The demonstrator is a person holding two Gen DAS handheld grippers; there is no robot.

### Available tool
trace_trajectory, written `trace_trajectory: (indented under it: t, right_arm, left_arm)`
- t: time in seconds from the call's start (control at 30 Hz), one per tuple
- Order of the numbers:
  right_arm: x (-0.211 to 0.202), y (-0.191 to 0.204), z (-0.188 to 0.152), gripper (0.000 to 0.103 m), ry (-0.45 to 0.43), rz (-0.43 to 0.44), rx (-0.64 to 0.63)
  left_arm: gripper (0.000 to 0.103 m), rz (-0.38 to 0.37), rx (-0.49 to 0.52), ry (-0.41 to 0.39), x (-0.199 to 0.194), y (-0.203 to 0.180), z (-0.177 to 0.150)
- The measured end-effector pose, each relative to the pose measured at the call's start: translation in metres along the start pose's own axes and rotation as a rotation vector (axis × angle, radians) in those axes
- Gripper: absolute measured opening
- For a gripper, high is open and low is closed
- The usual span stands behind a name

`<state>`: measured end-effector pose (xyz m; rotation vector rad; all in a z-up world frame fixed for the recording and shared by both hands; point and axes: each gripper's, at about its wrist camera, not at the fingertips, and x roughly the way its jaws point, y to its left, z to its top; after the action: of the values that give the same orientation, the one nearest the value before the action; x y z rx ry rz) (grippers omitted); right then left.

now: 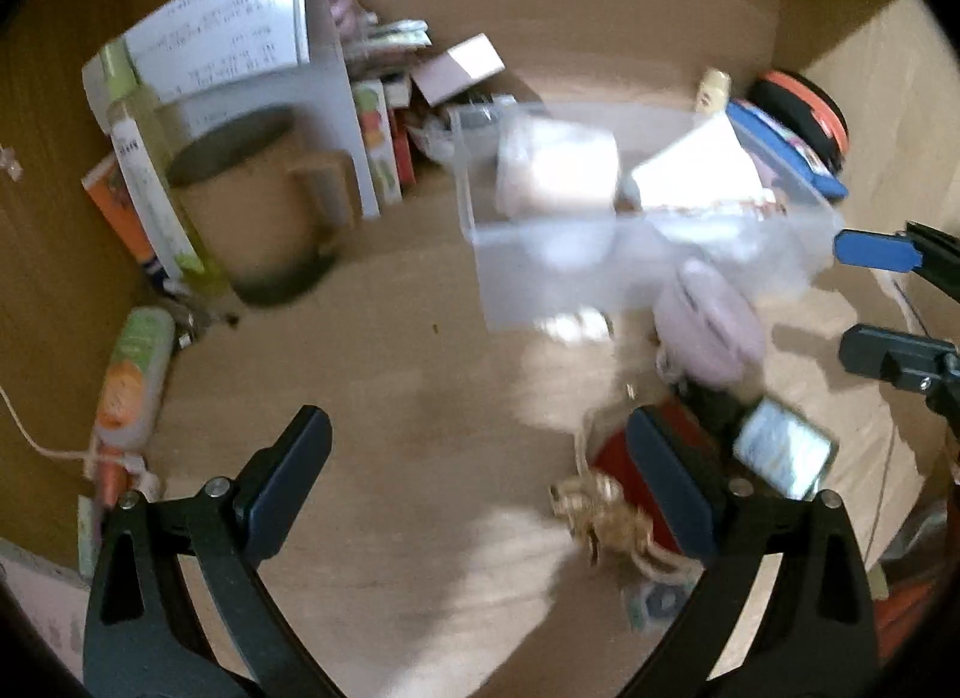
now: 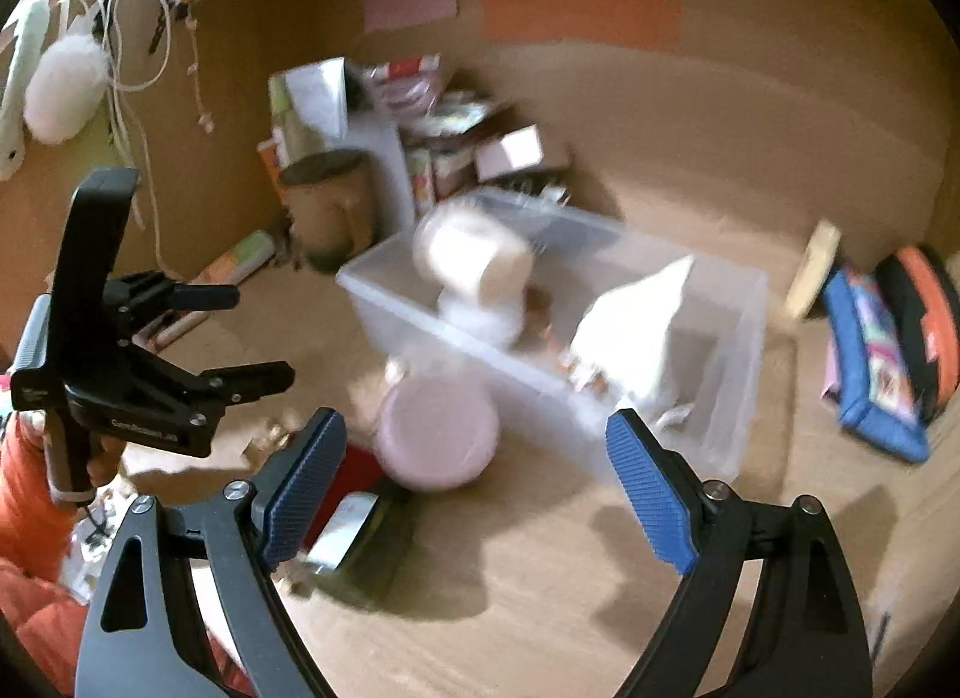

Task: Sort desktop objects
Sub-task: 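Open the right gripper to drop the gourd charm into the bin, then withdraw, then grasp the red velvet pouch with the left gripper while the right grasps the green glass jar, then lift and carry the red pouch with the left gripper while the right carries the jar over the bin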

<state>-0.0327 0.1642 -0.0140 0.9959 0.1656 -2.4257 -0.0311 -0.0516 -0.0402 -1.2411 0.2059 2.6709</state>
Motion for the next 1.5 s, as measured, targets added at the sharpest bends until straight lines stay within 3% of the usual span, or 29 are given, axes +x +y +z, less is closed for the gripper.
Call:
trace_trajectory:
  t: [0.13, 0.27, 0.43, 0.63, 0.87, 1.03, 1.1, 1.23, 1.4, 1.5]
  right_arm:
    - [0.013, 0.014, -0.016, 0.087, 0.059, 0.041, -0.008]
    - [0.031, 0.022, -0.028, 0.087, 0.139, 0.136, 0.034]
    - [0.038, 0.028, -0.039, 0.084, 0.162, 0.105, 0.035]
    - [0.036, 0.026, -0.041, 0.062, 0.163, 0.054, 0.008]
    - [0.043, 0.019, -0.044, 0.040, 0.171, 0.056, 0.020]
    - [0.041, 0.019, -0.049, 0.038, 0.144, 0.046, 0.009]
    - [0.037, 0.016, -0.051, 0.038, 0.132, 0.048, 0.013]
    - [0.023, 0.009, -0.053, 0.038, 0.104, 0.063, 0.026]
    - [0.003, -0.002, -0.054, 0.038, 0.048, 0.065, 0.060]
    - [-0.006, -0.008, -0.053, 0.038, 0.019, 0.067, 0.079]
  left_arm:
    - [0.100, -0.018, 0.036, 0.018, 0.001, -0.008, -0.015]
    - [0.100, -0.065, 0.049, 0.024, 0.006, -0.018, -0.025]
    - [0.100, -0.083, 0.076, 0.049, 0.017, -0.031, -0.029]
    - [0.100, -0.094, 0.075, 0.081, 0.030, -0.034, -0.030]
    - [0.100, -0.121, 0.070, 0.101, 0.035, -0.043, -0.026]
    - [0.100, -0.101, 0.101, 0.073, 0.032, -0.054, -0.026]
    - [0.091, -0.095, 0.120, 0.058, 0.030, -0.058, -0.026]
    - [0.054, -0.177, 0.137, 0.069, 0.026, -0.066, -0.024]
    - [0.036, -0.175, 0.140, 0.077, 0.025, -0.070, -0.020]
    - [0.032, -0.163, 0.112, 0.069, 0.022, -0.064, -0.018]
